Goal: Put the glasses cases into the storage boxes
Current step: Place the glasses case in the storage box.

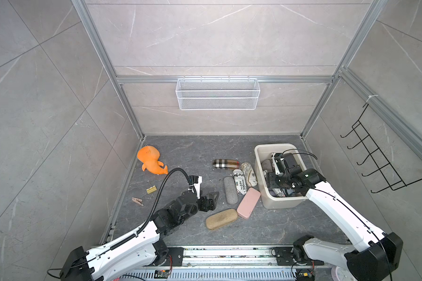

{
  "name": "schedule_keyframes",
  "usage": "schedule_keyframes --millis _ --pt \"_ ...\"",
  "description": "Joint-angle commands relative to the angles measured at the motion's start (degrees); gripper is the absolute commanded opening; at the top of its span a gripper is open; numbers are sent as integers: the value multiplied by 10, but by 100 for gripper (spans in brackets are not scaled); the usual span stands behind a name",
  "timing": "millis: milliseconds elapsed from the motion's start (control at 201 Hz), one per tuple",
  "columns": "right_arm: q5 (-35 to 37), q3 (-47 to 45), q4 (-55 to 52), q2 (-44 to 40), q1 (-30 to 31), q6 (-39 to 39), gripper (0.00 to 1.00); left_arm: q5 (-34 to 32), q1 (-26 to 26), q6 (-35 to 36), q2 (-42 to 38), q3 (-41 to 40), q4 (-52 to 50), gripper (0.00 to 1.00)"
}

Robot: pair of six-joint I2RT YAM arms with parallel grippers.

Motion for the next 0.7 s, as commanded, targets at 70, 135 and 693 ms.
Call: schedule_keyframes --millis 70,135,693 --pt "47 42 7 -5 4 0 51 14 0 -7 14 23 17 96" --pt "67 38 17 2 3 0 37 15 1 -11 19 23 21 96" --pt "31 -87 73 11 3 42 29 74 -9 1 117 75 -76 89"
